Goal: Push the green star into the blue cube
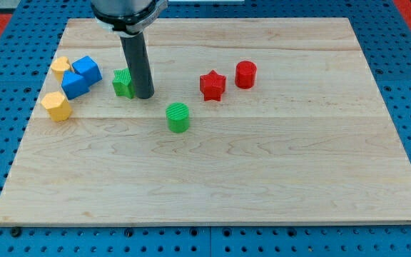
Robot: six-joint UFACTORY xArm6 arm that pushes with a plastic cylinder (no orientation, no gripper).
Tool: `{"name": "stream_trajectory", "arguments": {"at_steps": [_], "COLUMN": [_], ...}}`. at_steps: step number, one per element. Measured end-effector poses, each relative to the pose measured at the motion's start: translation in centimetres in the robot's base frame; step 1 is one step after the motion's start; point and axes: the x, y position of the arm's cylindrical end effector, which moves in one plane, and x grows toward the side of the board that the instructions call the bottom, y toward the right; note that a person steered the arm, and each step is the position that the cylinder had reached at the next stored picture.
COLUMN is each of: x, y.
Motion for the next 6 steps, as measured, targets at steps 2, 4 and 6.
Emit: {"name": "stream_trajectory", "arguments": {"at_steps": [2,4,6], "x": [-0.8,-6.1,-9.5], "y": [-3.8,10.5,24.7]}}
